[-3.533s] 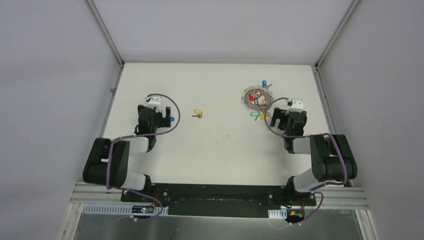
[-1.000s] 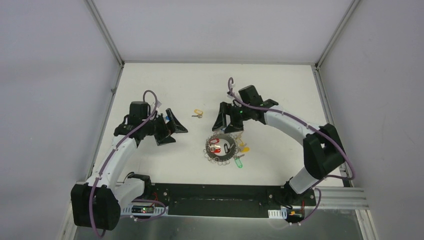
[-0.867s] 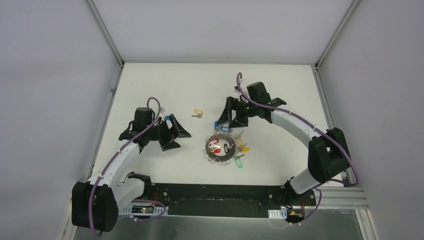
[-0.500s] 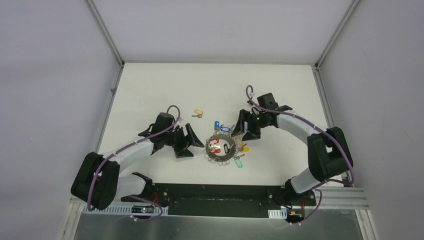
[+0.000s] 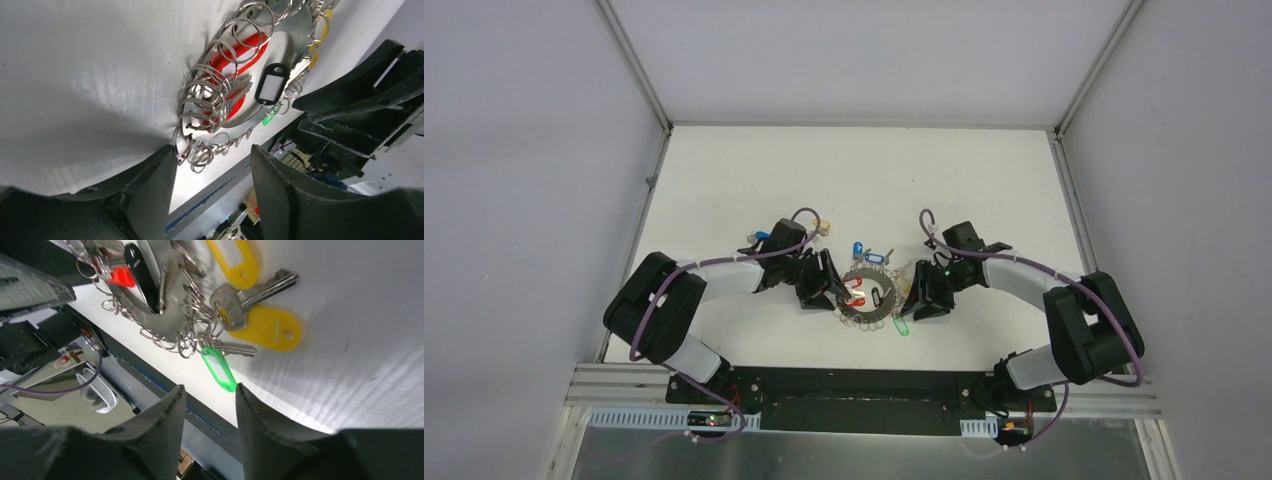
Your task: Put the keys on the keyring
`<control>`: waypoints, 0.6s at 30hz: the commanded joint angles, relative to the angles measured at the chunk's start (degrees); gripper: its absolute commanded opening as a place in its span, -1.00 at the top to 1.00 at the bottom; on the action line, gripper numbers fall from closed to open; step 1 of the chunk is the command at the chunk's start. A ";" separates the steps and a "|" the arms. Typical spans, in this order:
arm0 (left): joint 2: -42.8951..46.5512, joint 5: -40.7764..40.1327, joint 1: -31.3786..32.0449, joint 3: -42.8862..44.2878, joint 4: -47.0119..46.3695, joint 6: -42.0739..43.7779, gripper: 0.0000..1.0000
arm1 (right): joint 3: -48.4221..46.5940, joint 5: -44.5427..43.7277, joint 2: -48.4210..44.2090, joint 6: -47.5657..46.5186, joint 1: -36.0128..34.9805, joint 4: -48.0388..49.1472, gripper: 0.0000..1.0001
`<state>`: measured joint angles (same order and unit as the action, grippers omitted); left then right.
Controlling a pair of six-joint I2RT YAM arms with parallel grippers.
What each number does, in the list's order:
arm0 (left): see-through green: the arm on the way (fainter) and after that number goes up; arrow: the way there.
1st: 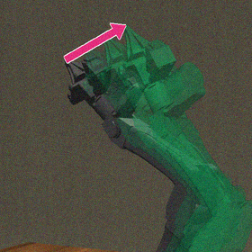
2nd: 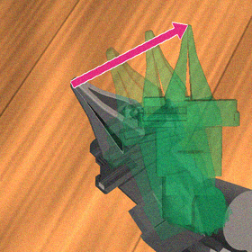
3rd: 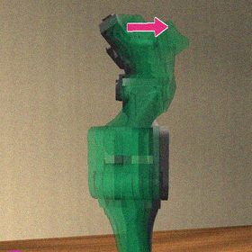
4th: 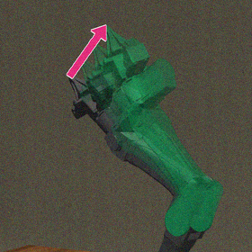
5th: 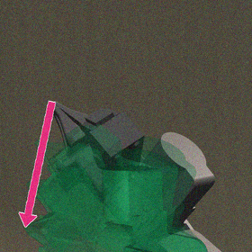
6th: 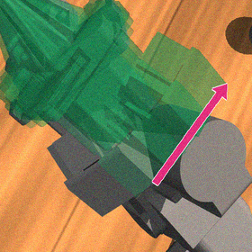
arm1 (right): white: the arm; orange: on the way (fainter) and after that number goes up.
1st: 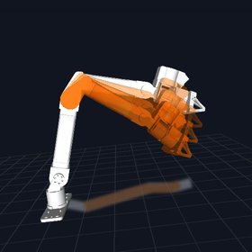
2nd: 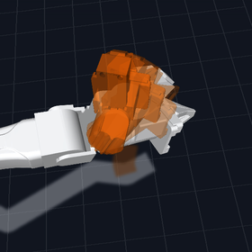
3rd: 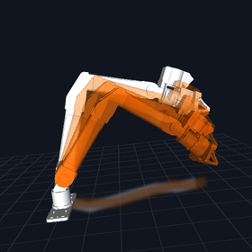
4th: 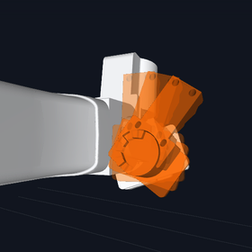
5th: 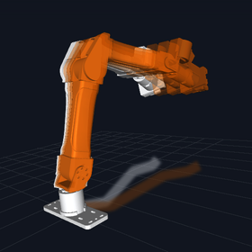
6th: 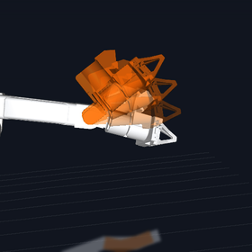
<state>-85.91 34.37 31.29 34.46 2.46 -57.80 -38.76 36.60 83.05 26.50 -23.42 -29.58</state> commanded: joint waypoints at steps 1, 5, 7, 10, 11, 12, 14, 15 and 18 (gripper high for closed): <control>-4.08 -1.79 0.79 4.80 -1.65 1.20 -0.08 | 1.50 1.63 -1.80 2.88 -2.68 3.99 0.18; -9.08 -1.06 1.14 11.06 1.07 3.67 0.19 | 1.04 2.50 0.86 4.49 -6.58 5.51 0.38; -11.25 -1.40 1.23 14.12 3.67 5.69 0.23 | 0.11 3.50 2.94 4.96 -8.69 6.21 0.50; -13.53 -2.74 1.23 18.13 8.34 8.18 0.26 | -1.02 6.36 5.75 6.33 -12.16 8.16 0.61; -13.65 -3.39 1.28 19.04 9.47 8.86 0.26 | -1.46 7.06 6.23 6.66 -13.33 8.56 0.63; -13.17 -4.22 1.28 19.55 10.64 9.52 0.25 | -2.00 7.23 6.23 6.86 -14.43 8.61 0.63; -11.16 -6.41 1.23 19.93 12.82 10.95 0.19 | -3.02 6.55 4.58 6.81 -15.63 7.63 0.62; -9.84 -7.75 1.23 19.84 14.04 11.72 0.15 | -3.30 5.84 3.22 6.77 -15.62 6.89 0.60; -4.86 -11.82 1.23 18.64 17.16 13.09 -0.01 | -5.14 1.84 -1.33 5.25 -14.55 2.43 0.46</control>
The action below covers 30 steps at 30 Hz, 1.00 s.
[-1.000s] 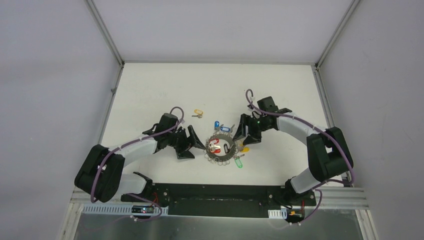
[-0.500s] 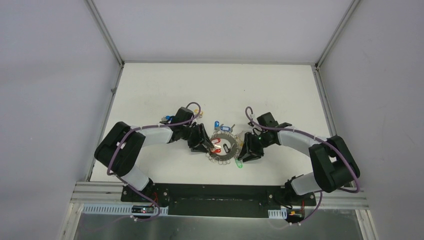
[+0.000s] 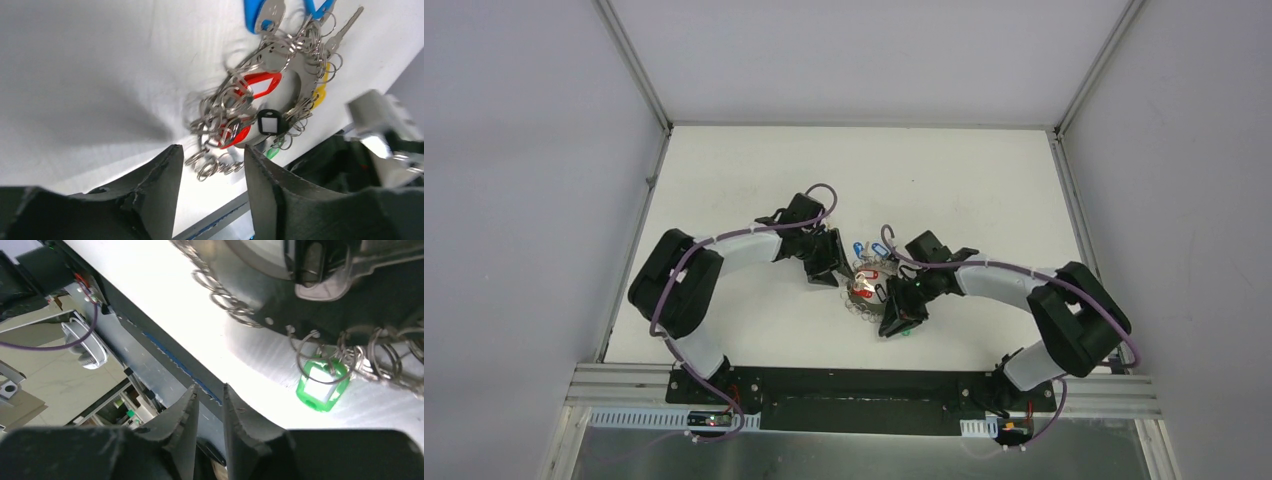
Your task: Put the keys on the keyring
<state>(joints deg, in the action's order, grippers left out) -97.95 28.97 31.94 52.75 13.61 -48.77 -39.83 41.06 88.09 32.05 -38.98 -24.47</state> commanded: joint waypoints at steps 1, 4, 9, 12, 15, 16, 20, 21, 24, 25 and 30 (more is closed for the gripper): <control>9.00 -7.26 0.58 -0.59 6.48 4.15 -0.04 | -4.90 -3.60 -7.61 -0.97 1.94 -4.08 0.37; 14.34 -8.29 0.60 -4.42 6.81 3.07 -0.10 | -6.64 -6.07 -9.93 -3.56 7.05 -7.54 0.04; 22.47 -6.47 0.58 -12.45 4.28 -1.02 -0.13 | -10.17 -8.35 -6.81 -8.81 15.84 -11.23 -0.17; 26.46 -3.59 0.58 -17.99 0.13 -4.88 -0.13 | -14.08 -11.20 -0.46 -12.17 17.57 -13.79 -0.17; 30.65 -1.45 0.65 -24.18 -5.71 -9.16 -0.12 | -17.46 -13.78 4.50 -14.14 17.71 -14.60 -0.13; 31.89 -1.20 0.66 -26.04 -7.25 -10.31 -0.11 | -18.23 -14.12 5.72 -14.65 17.71 -14.76 -0.12; 36.38 -1.60 0.66 -31.17 -9.92 -12.93 -0.10 | -19.00 -12.38 8.27 -15.56 17.63 -14.26 0.09; 37.42 -1.90 0.66 -31.89 -10.04 -13.15 -0.10 | -18.52 -11.38 8.44 -15.42 17.49 -13.85 0.16; 39.45 -2.61 0.66 -33.15 -10.00 -13.36 -0.10 | -15.83 -9.24 8.37 -14.36 16.34 -12.59 0.32; 39.95 -2.81 0.66 -33.37 -10.00 -13.30 -0.11 | -14.76 -8.46 8.21 -13.92 15.76 -12.13 0.36; 39.77 -3.05 0.66 -33.35 -9.85 -12.42 -0.14 | -8.14 -3.55 6.30 -8.60 11.64 -6.82 0.55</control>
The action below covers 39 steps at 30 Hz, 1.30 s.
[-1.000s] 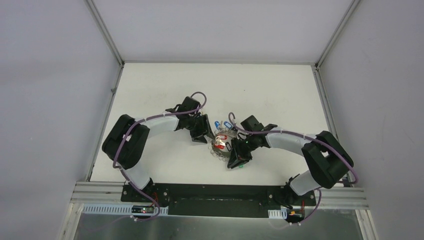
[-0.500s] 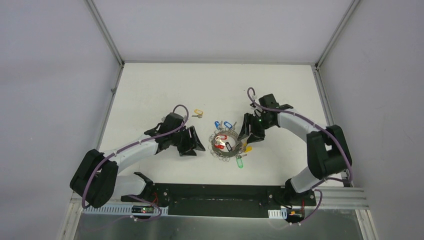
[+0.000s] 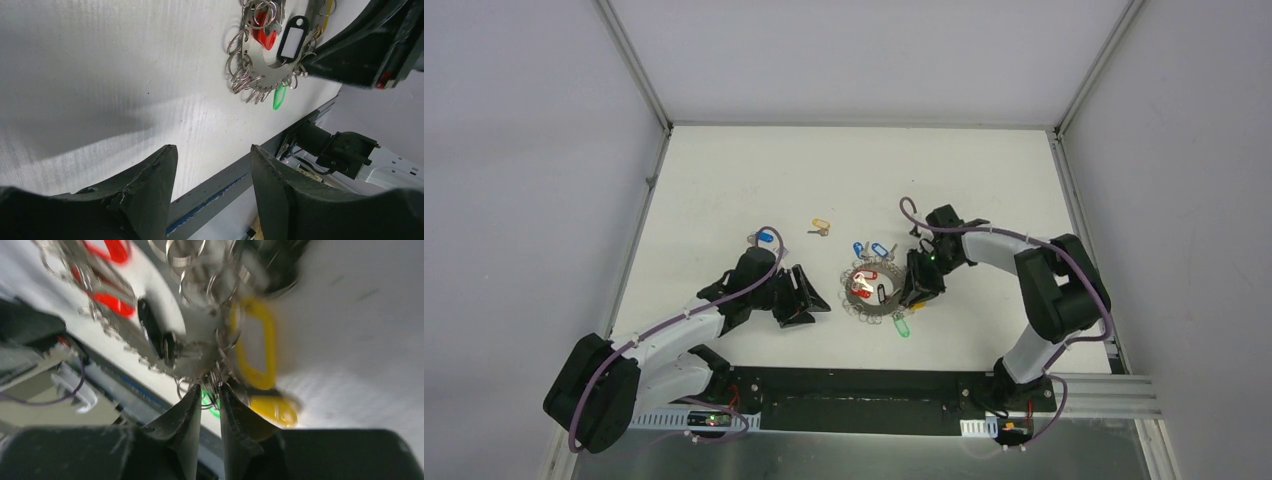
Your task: Put the keys on the keyring
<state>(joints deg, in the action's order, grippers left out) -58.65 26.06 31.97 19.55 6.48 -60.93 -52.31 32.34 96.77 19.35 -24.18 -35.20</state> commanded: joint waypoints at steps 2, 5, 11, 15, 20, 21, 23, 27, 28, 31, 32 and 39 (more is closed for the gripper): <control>-0.21 -0.02 0.64 0.16 -2.47 0.35 -0.14 | 6.82 7.44 -3.17 7.24 -4.66 6.53 0.59; -1.24 0.53 0.64 0.55 -2.35 1.23 -0.14 | 9.19 11.19 -3.97 12.17 -6.97 10.09 0.62; -2.98 1.51 0.64 1.22 -2.30 2.25 -0.12 | 8.50 12.98 -9.34 16.58 -8.76 12.16 0.38; -4.72 2.24 0.64 1.99 -2.80 2.16 -0.11 | 4.85 9.16 -10.70 12.77 -5.25 7.81 0.02; -8.76 3.07 0.75 3.86 -4.78 1.87 -0.06 | 0.15 4.90 -6.02 7.59 -1.24 3.88 -0.04; -10.01 3.31 0.73 4.36 -5.55 1.79 -0.05 | -0.79 4.18 -4.51 6.82 -1.23 3.41 -0.04; -12.63 3.69 0.81 5.57 -6.35 1.60 -0.01 | -2.09 3.47 -2.04 6.07 -1.22 3.19 -0.01; -17.92 4.19 1.05 8.26 -9.77 1.62 0.11 | -2.26 2.57 1.20 5.26 -1.32 3.51 0.14; -19.18 4.32 1.08 8.94 -10.41 1.75 0.14 | -1.83 3.12 1.66 5.26 -1.31 3.82 0.19; -23.57 4.62 1.08 11.39 -11.82 2.35 0.28 | 0.08 4.83 1.65 5.61 -2.08 4.77 0.35; -24.94 4.75 1.08 12.31 -12.07 2.64 0.32 | 0.83 5.32 1.40 5.86 -2.71 5.05 0.38; -29.83 3.44 1.10 19.56 -7.08 8.38 0.47 | 9.92 10.31 -2.49 13.25 -8.89 10.64 0.51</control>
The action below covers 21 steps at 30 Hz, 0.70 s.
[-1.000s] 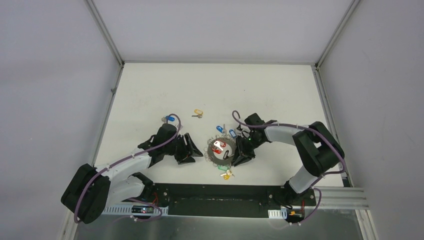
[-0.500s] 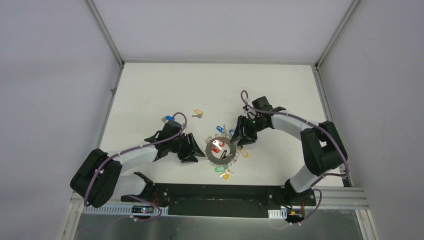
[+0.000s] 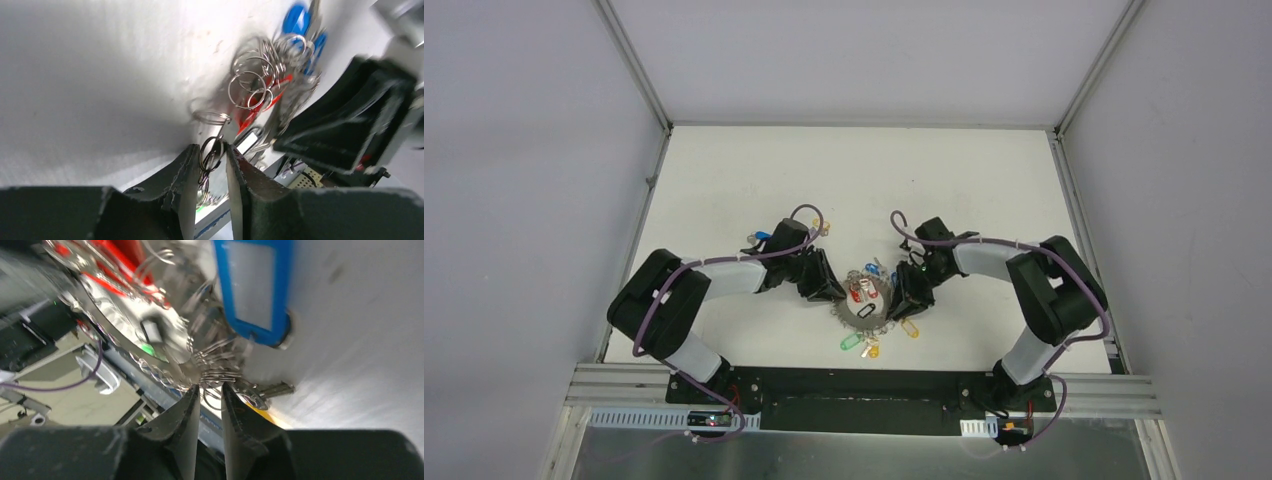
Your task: Put the keys on the keyring
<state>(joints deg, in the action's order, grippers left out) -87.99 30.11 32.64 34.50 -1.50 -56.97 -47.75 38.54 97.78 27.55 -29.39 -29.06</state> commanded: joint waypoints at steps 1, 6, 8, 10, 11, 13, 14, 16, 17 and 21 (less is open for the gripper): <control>-0.03 -1.70 0.41 5.28 3.83 5.80 0.46 | 7.02 5.14 -4.31 6.61 -4.20 6.16 0.51; 7.95 -9.49 0.40 4.27 14.06 10.15 0.15 | 9.22 3.31 -10.62 7.49 -4.45 6.10 0.39; 12.69 -12.60 0.40 3.05 17.17 11.68 0.01 | 7.71 1.40 -12.84 6.15 -4.45 3.58 0.24; 17.88 -16.20 0.40 1.74 20.48 12.85 -0.14 | 5.97 -0.31 -14.85 5.10 -4.45 1.62 0.09; 20.63 -17.67 0.40 0.89 21.77 13.32 -0.20 | 5.13 -1.66 -16.04 4.57 -4.45 0.37 0.00; 26.33 -19.50 0.40 -1.10 23.32 14.14 -0.28 | 3.68 -3.99 -17.45 3.28 -4.25 -1.33 -0.14; 29.10 -20.01 0.40 -2.29 23.74 14.31 -0.33 | 3.15 -5.16 -17.97 2.67 -4.04 -1.95 -0.22; 36.12 -20.50 0.40 -5.11 23.65 14.20 -0.41 | 2.56 -6.70 -18.53 1.56 -3.02 -2.84 -0.32; 38.78 -20.76 0.40 -6.99 23.73 13.86 -0.45 | 2.64 -6.76 -18.65 1.02 -2.33 -2.99 -0.37; 48.75 -20.22 0.32 -12.38 23.88 11.96 -0.54 | 3.58 -6.32 -19.87 -0.92 1.54 -3.11 -0.55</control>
<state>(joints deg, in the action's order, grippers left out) -45.84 11.84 32.67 26.46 20.64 -44.69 -43.79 34.33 80.03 29.54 -30.87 -30.26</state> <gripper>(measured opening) 0.753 0.740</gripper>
